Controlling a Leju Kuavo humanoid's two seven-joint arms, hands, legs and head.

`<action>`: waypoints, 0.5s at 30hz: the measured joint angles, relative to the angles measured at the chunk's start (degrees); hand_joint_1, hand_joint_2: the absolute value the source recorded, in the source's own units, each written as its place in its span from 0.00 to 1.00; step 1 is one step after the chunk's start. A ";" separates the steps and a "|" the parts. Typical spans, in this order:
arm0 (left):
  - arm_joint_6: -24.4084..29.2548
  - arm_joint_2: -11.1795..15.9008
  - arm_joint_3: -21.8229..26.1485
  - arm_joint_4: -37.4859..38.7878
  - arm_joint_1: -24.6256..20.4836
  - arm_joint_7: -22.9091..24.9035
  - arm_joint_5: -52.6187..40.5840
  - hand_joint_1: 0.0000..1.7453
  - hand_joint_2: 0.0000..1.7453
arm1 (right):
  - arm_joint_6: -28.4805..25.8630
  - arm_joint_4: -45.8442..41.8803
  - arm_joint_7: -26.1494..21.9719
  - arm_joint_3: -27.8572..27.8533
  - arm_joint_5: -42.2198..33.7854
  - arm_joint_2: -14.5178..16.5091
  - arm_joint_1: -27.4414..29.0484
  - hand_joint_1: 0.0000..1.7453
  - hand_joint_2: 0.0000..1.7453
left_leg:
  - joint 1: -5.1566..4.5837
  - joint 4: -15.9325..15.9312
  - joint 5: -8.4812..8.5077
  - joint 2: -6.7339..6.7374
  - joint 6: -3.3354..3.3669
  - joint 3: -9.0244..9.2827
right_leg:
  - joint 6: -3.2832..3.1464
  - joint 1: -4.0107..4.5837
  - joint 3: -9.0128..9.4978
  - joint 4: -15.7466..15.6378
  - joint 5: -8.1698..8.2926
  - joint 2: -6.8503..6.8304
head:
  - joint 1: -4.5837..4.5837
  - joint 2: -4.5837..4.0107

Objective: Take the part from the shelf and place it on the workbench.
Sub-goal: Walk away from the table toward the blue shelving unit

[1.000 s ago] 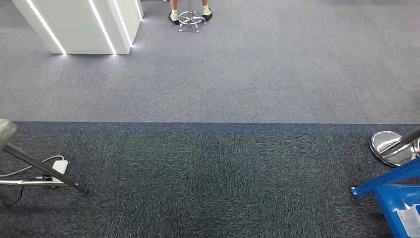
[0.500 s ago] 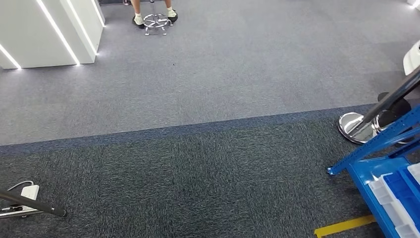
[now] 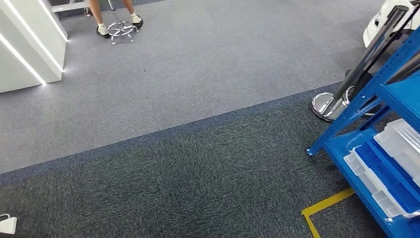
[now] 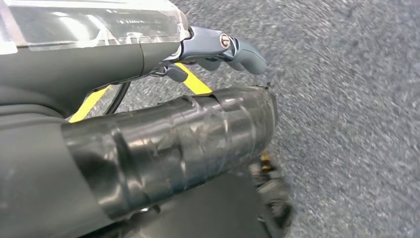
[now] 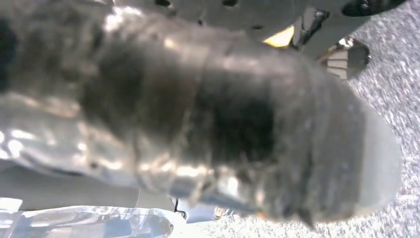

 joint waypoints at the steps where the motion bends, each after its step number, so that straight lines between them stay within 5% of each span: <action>1: -0.01 0.01 0.13 0.00 0.10 -0.01 0.03 0.00 0.00 | 0.03 0.00 -0.03 0.00 0.01 0.00 -0.06 0.00 0.00 | 0.03 3.94 -1.65 -0.49 -0.04 -1.92 | -0.15 0.08 -0.03 0.03 0.00 0.64 | -0.01 0.00; 3: -0.02 0.05 0.34 0.00 0.26 -0.04 0.09 0.00 0.00 | 0.06 0.00 -0.09 0.00 0.03 0.00 -0.06 0.00 0.00 | 0.03 7.53 -1.76 -0.78 -0.10 -3.96 | -0.22 0.17 0.02 0.16 -0.04 2.11 | -0.01 0.00; 5: -0.02 0.11 0.48 0.00 0.28 -0.10 0.15 0.00 0.00 | 0.08 0.01 -0.11 0.01 0.12 0.00 -0.04 0.00 0.00 | 0.10 2.80 2.26 -1.34 0.02 -2.30 | -0.06 0.14 0.12 0.46 -0.20 3.73 | -0.02 0.00; 7: -0.03 0.15 0.58 0.00 0.31 -0.15 0.29 0.00 0.00 | 0.10 0.05 -0.11 0.02 0.28 0.01 -0.10 0.00 0.00 | 0.29 -4.47 5.60 -3.78 0.31 0.53 | 0.40 0.16 -0.13 1.14 -0.56 5.18 | 0.00 0.00; 9: -0.05 0.17 0.69 0.00 0.26 -0.19 0.60 0.00 0.00 | 0.09 0.13 -0.01 0.05 0.48 0.02 -0.16 0.00 0.00 | 0.23 -7.45 6.06 -5.36 0.59 1.67 | 1.11 0.09 -0.68 1.64 -0.75 6.36 | 0.02 0.00; 11: -0.09 0.19 0.78 0.00 0.11 -0.24 0.86 0.00 0.00 | 0.05 0.23 0.10 0.07 0.69 0.02 -0.06 0.00 0.00 | 0.15 -7.82 6.11 -4.42 1.11 1.90 | 1.86 -0.09 -1.00 1.61 -0.66 7.36 | -0.01 0.00; 13: -0.19 0.21 0.88 0.00 0.07 -0.36 1.11 0.00 0.00 | -0.01 0.31 0.13 0.08 0.80 0.05 -0.02 0.00 0.00 | 0.34 -8.48 6.46 -3.03 1.92 2.27 | 2.41 -0.02 -1.75 3.16 -1.70 5.71 | 0.12 0.00; 15: -0.29 0.21 1.05 0.00 0.14 -0.49 1.38 0.00 0.00 | -0.03 0.33 0.13 0.10 0.86 0.11 -0.13 0.00 0.00 | 0.38 -8.84 6.55 -1.44 2.44 2.48 | 2.83 0.03 -4.59 8.92 -4.84 2.37 | 0.32 0.00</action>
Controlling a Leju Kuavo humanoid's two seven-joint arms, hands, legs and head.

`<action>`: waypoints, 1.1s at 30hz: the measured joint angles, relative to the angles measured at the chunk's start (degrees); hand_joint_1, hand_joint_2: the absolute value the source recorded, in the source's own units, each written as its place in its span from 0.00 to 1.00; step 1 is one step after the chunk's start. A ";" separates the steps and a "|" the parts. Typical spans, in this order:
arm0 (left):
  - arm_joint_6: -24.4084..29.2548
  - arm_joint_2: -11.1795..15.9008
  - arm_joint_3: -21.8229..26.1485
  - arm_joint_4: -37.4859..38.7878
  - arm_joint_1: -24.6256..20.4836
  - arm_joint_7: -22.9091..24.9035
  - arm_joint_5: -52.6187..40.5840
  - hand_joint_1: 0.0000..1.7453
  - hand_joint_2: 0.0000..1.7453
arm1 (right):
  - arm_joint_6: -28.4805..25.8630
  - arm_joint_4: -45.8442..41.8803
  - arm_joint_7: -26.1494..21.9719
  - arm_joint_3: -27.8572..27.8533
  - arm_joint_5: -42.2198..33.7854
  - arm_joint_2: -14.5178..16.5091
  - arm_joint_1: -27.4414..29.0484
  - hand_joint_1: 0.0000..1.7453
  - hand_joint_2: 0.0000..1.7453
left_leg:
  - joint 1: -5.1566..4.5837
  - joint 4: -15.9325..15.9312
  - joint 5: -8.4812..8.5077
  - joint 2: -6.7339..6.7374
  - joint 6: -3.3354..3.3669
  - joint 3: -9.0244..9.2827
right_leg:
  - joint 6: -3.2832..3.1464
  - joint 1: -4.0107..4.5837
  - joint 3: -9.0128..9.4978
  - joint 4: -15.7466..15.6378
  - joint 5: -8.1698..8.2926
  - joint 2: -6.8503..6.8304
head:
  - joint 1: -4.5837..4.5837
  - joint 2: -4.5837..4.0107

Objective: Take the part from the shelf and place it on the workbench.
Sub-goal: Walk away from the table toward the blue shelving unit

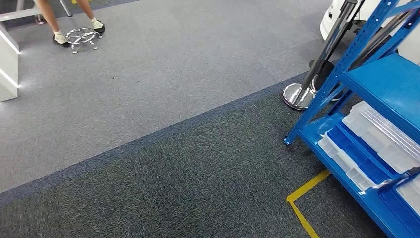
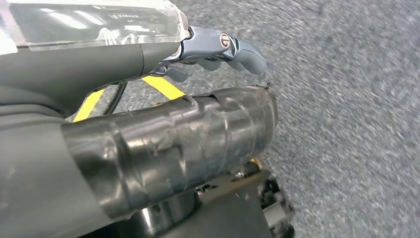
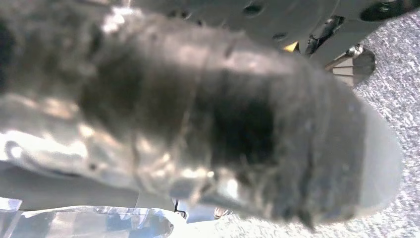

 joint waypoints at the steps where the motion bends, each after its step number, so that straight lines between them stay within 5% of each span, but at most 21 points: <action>1: -0.02 0.02 0.11 0.00 0.08 -0.03 0.09 0.00 0.00 | 0.01 0.00 0.00 0.01 0.02 0.02 -0.04 0.00 0.00 | -0.05 0.00 -0.08 0.83 0.10 0.01 | 0.21 -0.08 -2.00 3.79 -1.70 -1.02 | 0.05 0.00; 2: -0.03 0.04 0.23 0.00 0.15 -0.03 0.14 0.00 0.00 | 0.01 0.00 0.00 0.03 0.04 0.03 -0.05 0.00 0.00 | -0.11 0.03 -0.19 1.66 0.10 0.02 | 0.38 -0.18 -3.63 6.80 -2.65 -1.52 | 0.04 0.00; 4: -0.04 0.10 0.43 0.00 0.16 -0.02 0.24 0.00 0.00 | 0.03 0.00 0.00 0.08 0.10 0.04 0.04 0.00 0.00 | -0.13 0.11 -0.50 3.16 0.00 0.21 | 0.55 -0.36 -4.00 7.14 -1.31 -2.10 | 0.04 0.00; 7: -0.05 0.10 0.54 0.00 0.06 -0.02 0.22 0.00 0.00 | 0.16 0.00 0.03 0.19 0.25 0.03 0.04 0.00 0.00 | -0.27 0.21 -1.23 4.91 -0.62 0.98 | -0.01 -0.10 1.52 -3.69 3.92 -4.78 | 0.05 0.00; 9: -0.05 0.09 0.66 0.00 -0.02 -0.03 0.18 0.00 0.00 | 0.25 0.01 0.05 0.31 0.32 0.06 -0.09 0.00 0.00 | -0.49 0.16 -1.69 5.80 -1.30 1.41 | -0.76 0.42 3.27 -7.27 4.61 -5.94 | 0.02 0.00; 11: -0.05 0.09 0.77 0.00 -0.26 -0.07 0.16 0.00 0.00 | 0.27 0.02 0.07 0.36 0.34 0.08 -0.01 0.00 0.00 | -0.56 -0.09 -1.95 6.60 -1.98 2.00 | -1.49 0.51 3.34 -7.45 4.59 -4.86 | -0.01 0.00; 14: -0.05 0.10 0.80 0.00 -0.42 -0.15 0.05 0.00 0.00 | 0.31 0.04 0.05 0.36 0.44 0.15 0.05 0.00 0.00 | -0.30 3.06 -4.40 3.89 -2.76 1.29 | -2.61 0.04 3.80 -8.19 5.01 -3.20 | -0.05 0.00; 17: -0.05 0.11 0.85 0.00 -0.15 -0.25 0.00 0.00 0.00 | 0.42 0.04 0.04 0.37 0.75 0.19 -0.12 0.00 0.00 | -0.10 13.97 -9.26 0.92 -2.98 -4.14 | -3.15 0.15 3.72 -8.12 5.02 -1.29 | -0.11 0.00; 19: -0.05 0.13 0.87 0.00 0.00 -0.31 -0.01 0.00 0.00 | 0.62 0.04 0.04 0.39 0.90 0.18 -0.11 0.00 0.00 | -0.11 15.95 -8.23 0.63 -2.92 -5.76 | -3.23 0.28 3.76 -7.86 4.88 0.28 | -0.10 0.00; 21: -0.05 0.15 0.87 0.00 -0.01 -0.37 -0.03 0.00 0.00 | 0.85 0.04 -0.01 0.43 1.03 0.18 -0.10 0.00 0.00 | -0.11 9.72 -3.60 -0.46 -2.55 -3.65 | -3.07 0.30 3.88 -7.52 4.64 1.91 | -0.10 0.00; 23: -0.05 0.19 0.89 0.00 -0.04 -0.46 -0.05 0.00 0.00 | 1.07 0.07 -0.11 0.57 1.14 0.21 -0.23 0.00 0.00 | -0.03 3.15 -0.78 -2.96 -2.11 -1.18 | -2.59 0.37 3.70 -7.11 4.44 3.29 | -0.09 0.00; 25: -0.05 0.21 0.90 0.00 -0.16 -0.55 -0.05 0.00 0.00 | 1.16 0.09 -0.24 0.79 1.17 0.24 -0.27 0.00 0.00 | -0.15 1.26 -0.67 -4.01 -1.79 -0.47 | -1.86 0.20 3.30 -6.97 4.50 4.45 | -0.08 0.00; 27: -0.05 0.20 0.90 0.00 -0.31 -0.60 -0.06 0.00 0.00 | 1.14 0.11 -0.38 0.93 1.17 0.21 -0.14 0.00 0.00 | -0.13 0.78 -0.37 -2.86 -1.20 -0.20 | -1.12 0.00 3.08 -6.99 4.61 4.93 | -0.09 0.00; 29: -0.07 0.15 0.90 0.00 -0.34 -0.65 -0.09 0.00 0.00 | 1.11 0.13 -0.53 1.00 1.20 0.15 -0.17 0.00 0.00 | 0.07 0.10 0.00 -1.44 -0.42 0.12 | -0.53 0.10 2.10 -4.82 3.19 2.35 | 0.11 0.00; 31: -0.20 0.12 0.90 0.00 -0.22 -0.72 -0.11 0.00 0.00 | 1.11 0.13 -0.62 1.09 1.26 0.11 -0.31 0.00 0.00 | 0.02 -0.16 0.04 0.16 0.01 0.22 | 0.05 0.02 -1.05 1.55 -0.23 -0.84 | 0.30 0.00; 33: -0.42 0.16 0.91 0.00 -0.08 -0.77 -0.07 0.00 0.00 | 1.11 0.13 -0.63 1.17 1.30 0.10 -0.36 0.00 0.00 | -0.02 -0.14 -0.12 1.90 0.09 0.23 | 0.58 -0.26 -4.32 7.79 -2.41 -1.68 | 0.28 0.00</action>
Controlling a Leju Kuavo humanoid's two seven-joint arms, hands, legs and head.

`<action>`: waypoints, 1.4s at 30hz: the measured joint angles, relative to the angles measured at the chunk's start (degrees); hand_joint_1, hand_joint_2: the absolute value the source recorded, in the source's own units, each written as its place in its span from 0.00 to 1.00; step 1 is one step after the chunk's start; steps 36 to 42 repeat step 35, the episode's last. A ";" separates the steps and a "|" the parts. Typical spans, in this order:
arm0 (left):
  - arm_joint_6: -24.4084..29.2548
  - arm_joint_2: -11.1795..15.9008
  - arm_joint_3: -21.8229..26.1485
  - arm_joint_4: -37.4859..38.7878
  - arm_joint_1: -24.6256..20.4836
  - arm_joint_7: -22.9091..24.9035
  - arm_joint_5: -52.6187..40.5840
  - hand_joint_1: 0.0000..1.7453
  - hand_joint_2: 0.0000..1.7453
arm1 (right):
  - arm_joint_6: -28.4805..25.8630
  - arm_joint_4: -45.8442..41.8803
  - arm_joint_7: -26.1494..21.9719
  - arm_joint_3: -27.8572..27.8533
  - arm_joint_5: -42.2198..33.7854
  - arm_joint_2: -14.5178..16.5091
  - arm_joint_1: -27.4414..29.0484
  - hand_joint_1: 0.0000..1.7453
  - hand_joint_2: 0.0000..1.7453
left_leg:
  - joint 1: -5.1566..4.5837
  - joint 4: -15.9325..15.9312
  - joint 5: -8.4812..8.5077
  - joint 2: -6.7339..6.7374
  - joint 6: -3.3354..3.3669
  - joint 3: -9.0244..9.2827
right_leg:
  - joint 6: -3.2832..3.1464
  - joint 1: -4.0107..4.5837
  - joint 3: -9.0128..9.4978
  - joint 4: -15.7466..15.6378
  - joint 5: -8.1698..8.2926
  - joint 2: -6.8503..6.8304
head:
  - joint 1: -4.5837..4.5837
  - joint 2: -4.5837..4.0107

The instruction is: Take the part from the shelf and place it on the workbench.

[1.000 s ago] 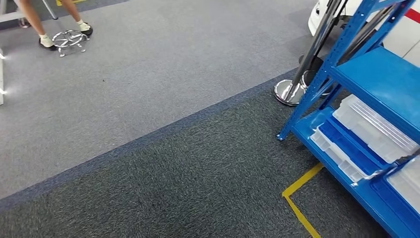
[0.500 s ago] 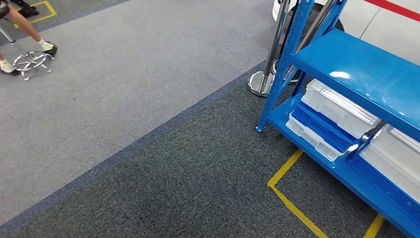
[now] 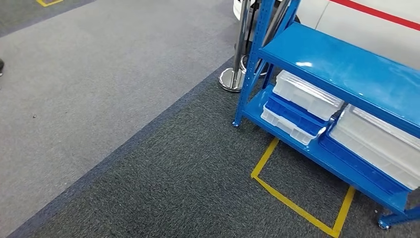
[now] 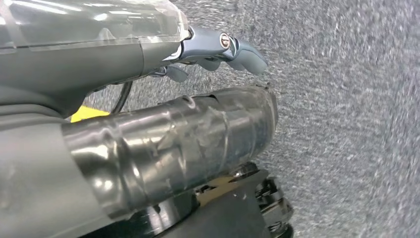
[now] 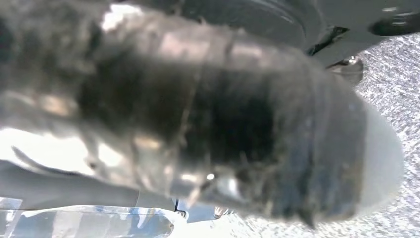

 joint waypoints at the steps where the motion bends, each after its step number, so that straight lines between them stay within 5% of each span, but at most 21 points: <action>1: -0.14 0.02 0.01 0.00 -0.01 -0.04 0.02 0.00 0.00 | 0.00 0.00 0.01 0.02 0.02 -0.02 0.05 0.00 0.00 | 0.00 0.01 -0.12 0.82 -0.04 0.07 | 0.17 -0.14 -0.28 0.47 0.51 -0.18 | -0.01 0.00; 4: -0.46 0.02 0.01 0.00 -0.11 -0.24 0.04 0.00 0.00 | 0.00 0.00 0.04 0.03 0.08 -0.18 0.15 0.00 0.00 | -0.07 0.05 -0.61 2.74 -0.53 0.67 | -0.08 -0.16 4.64 -9.01 5.62 -2.71 | 0.01 0.00; 7: -0.57 0.03 0.01 0.00 -0.18 -0.39 0.02 0.00 0.00 | 0.00 0.00 0.09 0.08 0.19 -0.22 0.00 0.00 0.00 | -0.45 0.07 -1.27 4.18 -1.59 1.30 | -1.52 0.58 7.64 -15.02 6.91 -5.08 | -0.07 0.00; 9: -0.65 0.03 0.01 0.00 -0.37 -0.41 0.01 0.00 0.00 | 0.00 0.01 0.13 0.10 0.26 -0.22 0.13 0.00 0.00 | -0.44 -0.09 -1.56 5.03 -2.31 1.91 | -2.38 0.57 7.70 -15.26 7.02 -3.76 | -0.09 0.00; 11: -0.75 0.03 0.01 0.00 -0.47 -0.42 -0.02 0.00 0.00 | -0.01 0.01 0.17 0.10 0.34 -0.22 0.19 0.00 0.00 | -0.25 1.59 -3.03 3.38 -2.91 1.63 | -3.24 0.27 7.99 -15.81 7.40 -2.48 | -0.14 0.00; 14: -0.96 0.05 0.01 0.00 -0.29 -0.41 -0.02 0.00 0.00 | -0.02 0.01 0.17 0.11 0.49 -0.22 0.07 0.00 0.00 | 0.02 11.68 -8.28 -0.66 -3.27 -3.15 | -3.98 0.30 7.91 -15.97 7.63 -0.51 | -0.29 0.00; 16: -1.06 0.07 0.02 0.00 -0.02 -0.39 0.01 0.00 0.00 | -0.02 0.02 0.19 0.11 0.57 -0.22 0.10 0.00 0.00 | 0.04 16.08 -8.82 -1.21 -3.29 -5.73 | -4.12 0.47 7.85 -15.74 7.52 1.10 | -0.30 0.00; 18: -1.14 0.09 0.03 0.00 0.10 -0.39 0.03 0.00 0.00 | -0.02 0.02 0.20 0.11 0.62 -0.22 0.16 0.00 0.00 | 0.04 12.16 -4.99 -1.67 -3.04 -4.59 | -4.05 0.55 7.93 -15.38 7.32 2.77 | -0.30 0.00; 20: -1.23 0.11 0.04 0.00 0.10 -0.45 0.07 0.00 0.00 | -0.02 0.04 0.20 0.11 0.63 -0.18 0.14 0.00 0.00 | 0.10 4.71 -1.36 -3.79 -2.59 -1.81 | -3.71 0.58 7.81 -14.90 7.06 4.15 | -0.27 0.00; 22: -1.33 0.13 0.05 0.00 0.02 -0.55 0.09 0.00 0.00 | -0.02 0.08 0.20 0.11 0.64 -0.13 0.10 0.00 0.00 | -0.02 1.25 -0.63 -5.37 -2.24 -0.59 | -3.04 0.45 7.44 -14.63 6.98 5.23 | -0.26 0.00; 24: -1.43 0.11 0.05 0.00 -0.10 -0.65 0.09 0.00 0.00 | -0.03 0.09 0.21 0.11 0.67 -0.10 0.22 0.00 0.00 | -0.11 0.78 -0.55 -4.69 -1.76 -0.31 | -2.20 0.24 7.20 -14.74 7.12 6.19 | -0.28 0.00; 27: -1.65 0.06 0.07 0.00 -0.11 -0.82 0.09 0.00 0.00 | -0.05 0.09 0.22 0.11 0.69 -0.14 0.29 0.00 0.00 | 0.17 -0.29 0.07 -2.68 -0.56 0.31 | -1.50 0.34 5.52 -11.38 5.00 3.29 | -0.06 0.00; 29: -1.92 0.07 0.07 0.00 0.01 -0.91 0.08 0.00 0.00 | -0.04 0.09 0.22 0.11 0.70 -0.15 0.18 0.00 0.00 | 0.03 -0.37 0.00 -1.16 -0.27 0.41 | -1.14 0.24 1.86 -4.31 1.44 0.71 | 0.11 0.00; 31: -2.11 0.10 0.07 0.00 0.12 -0.91 0.08 0.00 0.00 | -0.04 0.09 0.22 0.11 0.70 -0.16 0.18 0.00 0.00 | -0.04 -0.33 -0.25 0.42 -0.30 0.50 | -0.75 -0.02 -0.88 0.77 0.11 -0.06 | 0.11 0.00; 32: -2.15 0.10 0.07 0.00 0.10 -0.91 0.08 0.00 0.00 | -0.04 0.09 0.22 0.11 0.70 -0.17 0.24 0.00 0.00 | -0.04 -0.32 -0.42 1.12 -0.38 0.64 | -0.63 -0.15 -0.64 0.23 1.13 -0.31 | 0.11 0.00; 35: -2.20 0.07 0.07 0.00 0.02 -0.92 0.08 0.00 0.00 | -0.04 0.09 0.22 0.11 0.70 -0.24 0.36 0.00 0.00 | -0.02 -0.25 -1.00 2.63 -0.88 1.35 | -0.67 -0.33 4.23 -9.05 6.21 -2.15 | 0.13 0.00; 42: -2.20 0.07 0.07 0.00 0.02 -0.92 0.08 0.00 0.00 | -0.04 0.09 0.22 0.11 0.70 -0.24 0.36 0.00 0.00 | -0.02 -0.25 -1.00 2.63 -0.88 1.35 | -0.67 -0.33 4.23 -9.05 6.21 -2.15 | 0.13 0.00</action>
